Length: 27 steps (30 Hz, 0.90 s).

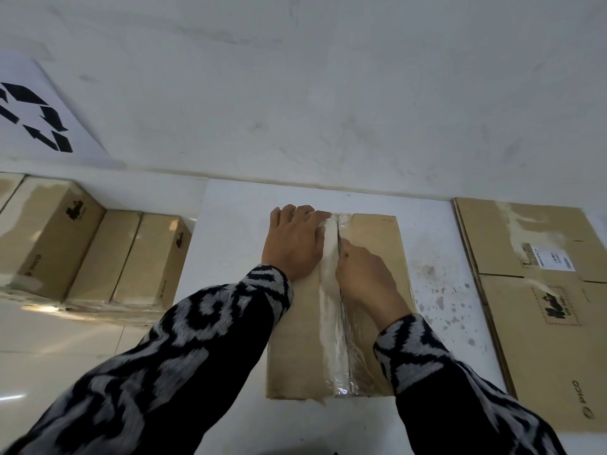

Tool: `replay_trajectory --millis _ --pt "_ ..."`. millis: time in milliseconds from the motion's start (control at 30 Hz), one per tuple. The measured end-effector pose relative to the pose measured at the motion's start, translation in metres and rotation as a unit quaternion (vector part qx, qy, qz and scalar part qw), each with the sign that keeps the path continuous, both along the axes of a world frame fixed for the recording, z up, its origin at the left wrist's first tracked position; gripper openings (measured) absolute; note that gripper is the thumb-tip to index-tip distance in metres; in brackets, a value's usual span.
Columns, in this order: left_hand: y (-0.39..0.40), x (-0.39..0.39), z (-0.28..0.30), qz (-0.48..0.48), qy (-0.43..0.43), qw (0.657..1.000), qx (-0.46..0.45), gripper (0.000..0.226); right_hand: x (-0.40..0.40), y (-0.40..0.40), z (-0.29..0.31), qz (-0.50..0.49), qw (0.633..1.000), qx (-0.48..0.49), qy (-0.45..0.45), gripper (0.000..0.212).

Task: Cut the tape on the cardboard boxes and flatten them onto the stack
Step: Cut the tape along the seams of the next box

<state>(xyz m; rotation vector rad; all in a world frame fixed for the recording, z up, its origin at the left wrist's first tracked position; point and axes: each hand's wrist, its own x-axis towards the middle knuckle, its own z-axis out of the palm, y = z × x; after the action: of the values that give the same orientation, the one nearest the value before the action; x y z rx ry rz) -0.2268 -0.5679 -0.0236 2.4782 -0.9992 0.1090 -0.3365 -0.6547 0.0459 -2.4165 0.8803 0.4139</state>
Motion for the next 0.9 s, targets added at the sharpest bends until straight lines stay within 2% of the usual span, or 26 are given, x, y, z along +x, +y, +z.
replay_trajectory --millis 400,667,900 --pt "0.0 -0.001 0.0 0.002 0.004 1.0 -0.001 0.034 -0.02 0.006 0.011 0.017 1.0 0.02 0.007 0.051" --pt "0.0 0.0 -0.001 -0.004 0.001 1.0 0.005 0.034 -0.035 0.013 0.02 0.056 0.996 0.023 0.066 0.051" --pt "0.001 -0.001 0.0 -0.009 0.002 1.0 0.007 0.036 -0.057 0.017 0.028 0.066 0.995 0.01 0.071 0.05"
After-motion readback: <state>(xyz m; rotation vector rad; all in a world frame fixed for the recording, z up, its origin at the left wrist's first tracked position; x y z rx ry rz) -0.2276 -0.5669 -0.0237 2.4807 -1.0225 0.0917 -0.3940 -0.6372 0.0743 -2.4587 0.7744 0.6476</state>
